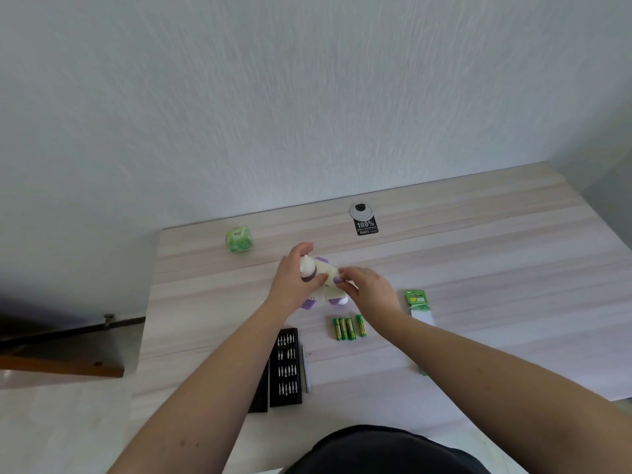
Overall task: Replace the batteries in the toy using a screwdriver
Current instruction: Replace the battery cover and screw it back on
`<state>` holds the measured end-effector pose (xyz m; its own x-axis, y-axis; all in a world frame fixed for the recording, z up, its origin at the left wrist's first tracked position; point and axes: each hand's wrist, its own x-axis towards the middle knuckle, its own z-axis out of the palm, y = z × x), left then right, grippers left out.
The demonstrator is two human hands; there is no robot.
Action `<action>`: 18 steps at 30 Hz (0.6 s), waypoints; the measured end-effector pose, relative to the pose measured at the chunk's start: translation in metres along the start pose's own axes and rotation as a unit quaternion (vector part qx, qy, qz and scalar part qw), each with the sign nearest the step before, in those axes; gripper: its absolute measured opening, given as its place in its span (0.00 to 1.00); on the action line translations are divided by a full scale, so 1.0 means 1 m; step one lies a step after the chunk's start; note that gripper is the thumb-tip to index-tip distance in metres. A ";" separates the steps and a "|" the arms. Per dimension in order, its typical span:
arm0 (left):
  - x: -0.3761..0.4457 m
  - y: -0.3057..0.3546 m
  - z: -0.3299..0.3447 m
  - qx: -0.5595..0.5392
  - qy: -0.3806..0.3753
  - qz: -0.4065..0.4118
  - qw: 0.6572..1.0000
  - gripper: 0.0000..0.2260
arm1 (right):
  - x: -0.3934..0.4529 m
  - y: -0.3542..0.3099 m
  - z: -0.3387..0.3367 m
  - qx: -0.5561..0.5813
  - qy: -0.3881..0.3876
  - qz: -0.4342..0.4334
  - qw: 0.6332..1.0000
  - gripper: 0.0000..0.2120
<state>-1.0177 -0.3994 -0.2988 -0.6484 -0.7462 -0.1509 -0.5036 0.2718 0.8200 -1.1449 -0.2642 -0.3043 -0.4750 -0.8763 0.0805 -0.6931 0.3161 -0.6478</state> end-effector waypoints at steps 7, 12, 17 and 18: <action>0.004 -0.009 -0.001 0.003 -0.019 0.014 1.000 0.35 | 0.001 0.002 0.006 0.071 0.020 0.048 0.996 0.08; 0.006 -0.008 -0.001 0.002 -0.015 0.016 1.000 0.32 | 0.001 0.003 0.007 0.068 0.016 0.055 0.996 0.09; 0.008 -0.004 0.001 -0.004 0.009 0.007 1.000 0.18 | -0.003 0.004 0.007 0.133 0.010 0.110 0.985 0.07; 0.009 -0.003 0.001 -0.006 0.010 0.003 1.000 0.17 | -0.004 0.003 0.006 0.163 0.015 0.130 0.978 0.06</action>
<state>-1.0223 -0.4063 -0.3036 -0.6393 -0.7570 -0.1353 -0.4936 0.2690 0.8271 -1.1421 -0.2617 -0.3108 -0.6305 -0.7697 -0.1002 -0.3394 0.3896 -0.8562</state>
